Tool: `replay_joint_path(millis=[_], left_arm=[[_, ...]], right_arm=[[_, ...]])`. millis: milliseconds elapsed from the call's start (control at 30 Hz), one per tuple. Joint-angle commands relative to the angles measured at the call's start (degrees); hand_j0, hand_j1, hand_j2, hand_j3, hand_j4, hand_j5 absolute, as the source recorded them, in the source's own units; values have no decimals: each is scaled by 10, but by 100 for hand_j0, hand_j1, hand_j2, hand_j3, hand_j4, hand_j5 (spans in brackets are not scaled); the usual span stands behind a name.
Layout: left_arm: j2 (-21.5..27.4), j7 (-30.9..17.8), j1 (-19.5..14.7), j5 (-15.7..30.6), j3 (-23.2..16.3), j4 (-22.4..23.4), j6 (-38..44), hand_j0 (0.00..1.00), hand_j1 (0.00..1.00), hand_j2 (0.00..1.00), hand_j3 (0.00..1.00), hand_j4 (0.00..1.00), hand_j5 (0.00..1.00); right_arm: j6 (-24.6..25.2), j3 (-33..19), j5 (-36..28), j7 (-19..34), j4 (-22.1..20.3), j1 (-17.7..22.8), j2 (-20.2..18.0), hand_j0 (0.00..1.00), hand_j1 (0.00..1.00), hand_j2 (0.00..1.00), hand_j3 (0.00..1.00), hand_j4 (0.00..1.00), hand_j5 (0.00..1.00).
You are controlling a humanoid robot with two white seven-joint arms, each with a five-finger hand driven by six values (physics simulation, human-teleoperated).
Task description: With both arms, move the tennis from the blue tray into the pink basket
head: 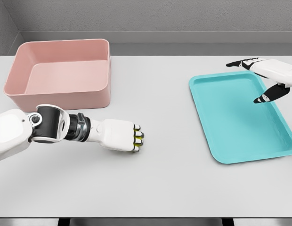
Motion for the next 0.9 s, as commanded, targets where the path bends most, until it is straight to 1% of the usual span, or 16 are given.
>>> replay_joint_path(millis=[0, 33, 67, 200, 267, 333, 400, 433, 467, 500, 567, 600, 667, 700, 733, 867], left_arm=[[0, -2, 1, -3, -5, 0, -1, 44, 44, 44, 44, 44, 44], [0, -2, 1, -3, -6, 0, -1, 41, 41, 41, 41, 41, 41], [0, -2, 1, -4, -7, 0, -1, 36, 36, 36, 36, 36, 36], [0, -1, 0, -2, -10, 0, -1, 24, 24, 24, 24, 24, 24], [0, 3, -1, 5, -7, -1, -1, 15, 15, 15, 15, 15, 15], [1, 3, -2, 26, -2, -1, -1, 8, 8, 8, 8, 8, 8], [2, 4, 0, 52, 15, -1, -1, 0, 0, 0, 0, 0, 0], [2, 4, -1, 66, 17, -1, -1, 0, 0, 0, 0, 0, 0], [2, 5, 2, 83, 37, -1, -1, 0, 0, 0, 0, 0, 0], [2, 6, 3, 99, 46, -1, -1, 0, 0, 0, 0, 0, 0], [2, 6, -2, 148, 51, 0, -1, 0, 0, 0, 0, 0, 0], [2, 6, 7, 166, 79, 0, -1, 0, 0, 0, 0, 0, 0], [2, 6, 5, 182, 89, 2, -1, 0, 0, 0, 0, 0, 0], [2, 6, 6, 184, 100, 6, -1, 0, 0, 0, 0, 0, 0], [0, 6, 7, 184, 123, 16, -1, 0, 0, 0, 0, 0, 0], [-40, 5, 21, 186, 200, 60, -1, 0, 0, 0, 0, 0, 0]], right_arm=[[0, 0, -2, 0, 0, 0, -1, 100, 100, 100, 100, 100, 100], [0, 0, -1, 0, 0, 0, -1, 100, 100, 100, 100, 100, 100], [0, 0, -2, 0, 0, 0, -1, 100, 100, 100, 100, 100, 100], [0, 0, -2, 0, 0, 0, -1, 100, 100, 100, 100, 100, 100], [0, 0, -2, 0, 0, 1, -1, 100, 100, 100, 100, 100, 100], [0, 1, -2, 0, 0, 1, -1, 100, 100, 100, 100, 100, 100], [0, 0, -2, 0, 0, 1, -1, 100, 100, 100, 100, 100, 100], [0, 0, -2, 0, 0, 1, -1, 100, 100, 100, 100, 100, 100], [0, 0, -2, 0, 0, 1, -1, 100, 100, 100, 100, 100, 100], [0, 0, -1, 0, 0, 1, -1, 100, 100, 100, 100, 100, 100], [0, 0, -2, 0, 0, 1, -1, 100, 100, 100, 100, 100, 100], [0, 1, -2, 0, 0, 1, -1, 100, 100, 100, 100, 100, 100], [0, 0, -2, 0, 0, 1, -1, 100, 100, 100, 100, 100, 100], [0, 0, -2, 0, 0, 1, -1, 100, 100, 100, 100, 100, 100], [0, 0, -2, 0, 1, 1, -1, 100, 100, 100, 100, 100, 100], [0, 0, -2, 0, 1, 1, -1, 100, 100, 100, 100, 100, 100]])
